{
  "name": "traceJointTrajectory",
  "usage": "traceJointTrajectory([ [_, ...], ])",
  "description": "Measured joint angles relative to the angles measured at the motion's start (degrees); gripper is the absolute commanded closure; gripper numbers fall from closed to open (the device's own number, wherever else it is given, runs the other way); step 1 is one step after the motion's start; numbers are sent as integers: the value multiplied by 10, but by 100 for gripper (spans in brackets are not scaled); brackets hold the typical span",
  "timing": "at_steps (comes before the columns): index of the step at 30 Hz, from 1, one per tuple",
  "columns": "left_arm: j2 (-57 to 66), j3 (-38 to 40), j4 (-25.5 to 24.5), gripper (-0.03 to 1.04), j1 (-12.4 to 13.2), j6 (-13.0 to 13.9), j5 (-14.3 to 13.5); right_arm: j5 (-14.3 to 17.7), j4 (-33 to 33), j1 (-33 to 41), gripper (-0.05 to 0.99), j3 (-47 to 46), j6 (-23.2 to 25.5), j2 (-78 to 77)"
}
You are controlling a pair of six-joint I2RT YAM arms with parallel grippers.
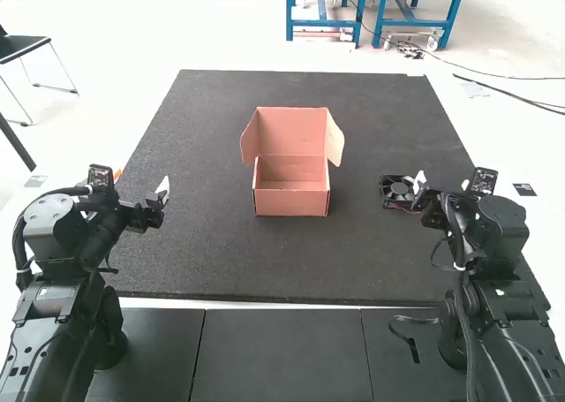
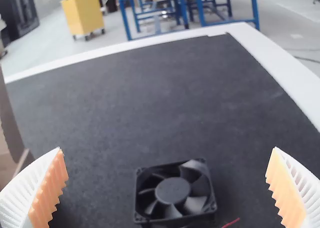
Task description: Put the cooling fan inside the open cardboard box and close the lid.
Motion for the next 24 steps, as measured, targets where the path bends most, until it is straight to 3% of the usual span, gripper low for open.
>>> traceJointTrajectory([
  [9,0,0,1,5,0,-3,0,0,1,0,3,0,-1,0],
  [16,0,0,107,5,0,-57,3,0,105,0,3,0,0,0],
  [24,16,10,114,5,0,-91,-3,0,113,-10,2,20,0,33],
])
